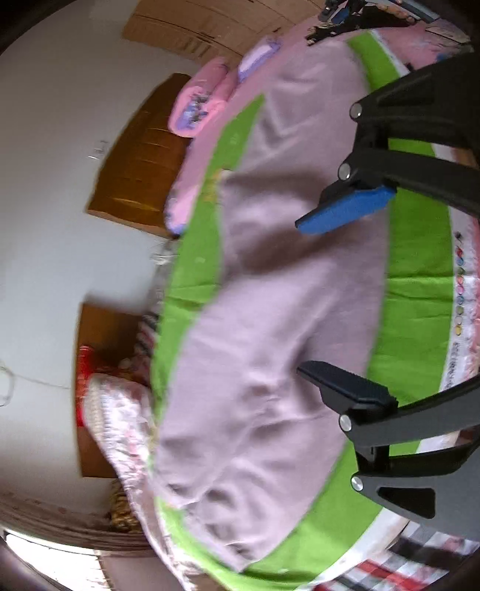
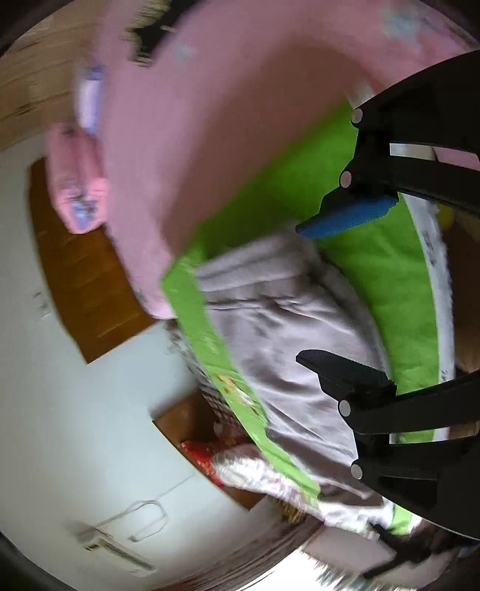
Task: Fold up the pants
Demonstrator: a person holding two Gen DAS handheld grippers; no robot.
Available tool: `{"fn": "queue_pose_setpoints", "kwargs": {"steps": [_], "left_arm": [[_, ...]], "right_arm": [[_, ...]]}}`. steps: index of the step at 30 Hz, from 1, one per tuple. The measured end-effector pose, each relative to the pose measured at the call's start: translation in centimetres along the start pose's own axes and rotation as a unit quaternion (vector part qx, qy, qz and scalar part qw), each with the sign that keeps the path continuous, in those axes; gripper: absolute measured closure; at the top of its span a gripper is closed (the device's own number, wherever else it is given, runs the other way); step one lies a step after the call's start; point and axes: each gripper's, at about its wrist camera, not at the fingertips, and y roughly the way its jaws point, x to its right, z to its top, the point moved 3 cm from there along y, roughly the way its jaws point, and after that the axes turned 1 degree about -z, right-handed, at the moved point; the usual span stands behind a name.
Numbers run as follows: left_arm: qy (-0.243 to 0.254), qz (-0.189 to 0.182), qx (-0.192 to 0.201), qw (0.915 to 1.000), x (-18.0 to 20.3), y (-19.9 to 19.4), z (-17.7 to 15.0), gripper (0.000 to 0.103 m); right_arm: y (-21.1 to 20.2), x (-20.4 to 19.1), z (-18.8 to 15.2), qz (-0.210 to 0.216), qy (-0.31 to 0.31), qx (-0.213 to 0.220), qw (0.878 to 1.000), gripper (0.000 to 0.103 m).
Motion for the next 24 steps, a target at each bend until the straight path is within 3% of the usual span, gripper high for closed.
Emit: {"fn": "queue_pose_setpoints", "kwargs": {"steps": [1, 3, 4, 5, 6, 8, 10, 15, 18, 21, 24], "left_arm": [[0.003, -0.021, 0.011, 0.9997, 1.0, -0.5, 1.4, 0.030], [0.030, -0.059, 0.017, 0.9976, 4.2, -0.3, 4.0, 0.025], [0.055, -0.091, 0.002, 0.9943, 7.1, 0.8, 5.4, 0.016], [0.076, -0.134, -0.032, 0.9875, 10.4, 2.8, 6.4, 0.011], [0.083, -0.154, -0.054, 0.9830, 12.3, 4.2, 6.7, 0.011], [0.100, -0.179, -0.142, 0.9684, 17.2, 9.8, 7.0, 0.011], [0.125, -0.169, -0.216, 0.9535, 20.8, 15.6, 6.3, 0.012], [0.192, -0.099, -0.260, 0.9412, 22.3, 24.2, 4.6, 0.015], [0.220, -0.094, -0.238, 0.9415, 21.5, 25.4, 3.7, 0.015], [0.223, -0.097, -0.227, 0.9431, 21.7, 25.4, 3.4, 0.010], [0.232, -0.093, -0.207, 0.9458, 22.4, 25.3, 2.8, 0.004]], "right_arm": [[0.3, -1.2, 0.7, 0.006, -0.021, -0.001, 1.000, 0.040], [3.1, -4.8, 1.9, 0.018, -0.091, -0.040, 0.995, 0.017], [4.6, -6.5, 2.2, 0.020, -0.127, -0.056, 0.990, 0.014], [7.1, -8.7, 2.5, 0.014, -0.175, -0.079, 0.981, 0.014], [8.9, -10.0, 2.5, 0.004, -0.200, -0.100, 0.975, 0.014], [12.3, -12.2, 2.7, -0.006, -0.232, -0.136, 0.963, 0.014], [15.4, -13.7, 3.0, 0.004, -0.249, -0.168, 0.954, 0.014], [20.0, -11.2, 1.1, -0.049, -0.315, -0.252, 0.914, 0.014], [18.7, -7.7, 1.4, 0.010, -0.295, -0.263, 0.919, 0.013], [17.3, -6.3, 1.9, 0.021, -0.279, -0.272, 0.921, 0.013], [16.4, -7.6, 2.3, 0.008, -0.285, -0.255, 0.924, 0.013]]}}
